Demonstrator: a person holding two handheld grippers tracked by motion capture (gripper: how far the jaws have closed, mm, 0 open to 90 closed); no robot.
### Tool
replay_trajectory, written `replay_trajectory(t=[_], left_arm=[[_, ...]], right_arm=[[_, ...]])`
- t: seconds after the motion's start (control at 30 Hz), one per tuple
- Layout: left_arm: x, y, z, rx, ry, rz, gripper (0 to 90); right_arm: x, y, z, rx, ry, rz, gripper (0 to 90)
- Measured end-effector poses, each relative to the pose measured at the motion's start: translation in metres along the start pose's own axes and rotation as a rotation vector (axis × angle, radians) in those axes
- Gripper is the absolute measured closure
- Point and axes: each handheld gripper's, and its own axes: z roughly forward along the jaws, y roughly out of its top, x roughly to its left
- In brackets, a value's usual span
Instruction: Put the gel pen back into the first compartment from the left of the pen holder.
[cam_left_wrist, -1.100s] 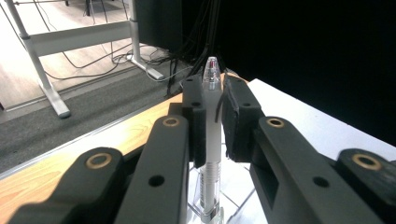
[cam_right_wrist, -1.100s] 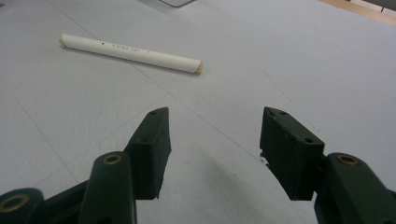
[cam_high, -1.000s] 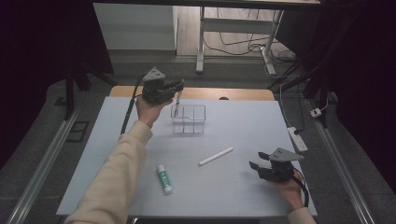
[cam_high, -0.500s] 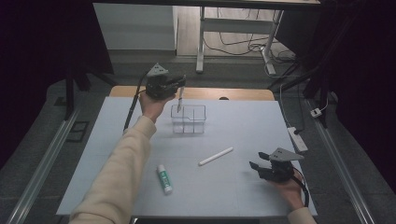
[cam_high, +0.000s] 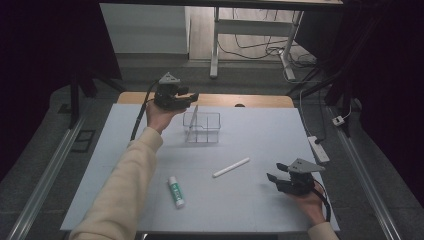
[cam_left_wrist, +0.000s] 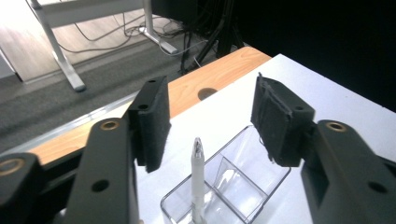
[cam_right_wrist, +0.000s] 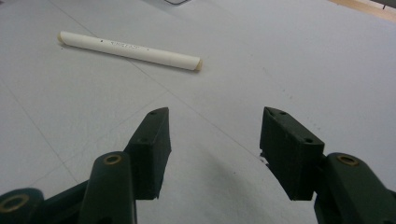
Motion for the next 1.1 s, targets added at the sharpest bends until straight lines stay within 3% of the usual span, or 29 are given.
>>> replay_trajectory(t=[0.37, 0.47, 0.53, 0.7, 0.9, 1.1], left_arm=[[-0.001, -0.014, -0.018, -0.002, -0.017, 0.019, 44.7], [-0.002, -0.019, -0.023, 0.028, -0.055, 0.026, 44.8], [-0.004, -0.023, -0.028, 0.043, -0.052, 0.049, 44.8], [-0.007, -0.034, -0.04, 0.054, -0.067, 0.058, 44.5], [-0.009, -0.054, -0.057, 0.057, -0.058, 0.049, 44.4], [-0.01, -0.077, -0.075, 0.038, -0.085, 0.013, 44.1]], right_arm=[[0.001, 0.0, 0.0, 0.007, -0.001, -0.004, 42.0], [0.001, 0.001, 0.0, 0.008, -0.004, -0.005, 42.0], [0.001, 0.001, 0.0, 0.007, -0.004, -0.005, 42.0], [0.001, 0.001, 0.0, 0.007, -0.002, -0.006, 42.0], [0.001, 0.001, 0.001, 0.005, 0.001, -0.004, 42.0], [0.0, 0.002, 0.0, 0.001, -0.003, -0.004, 41.9]])
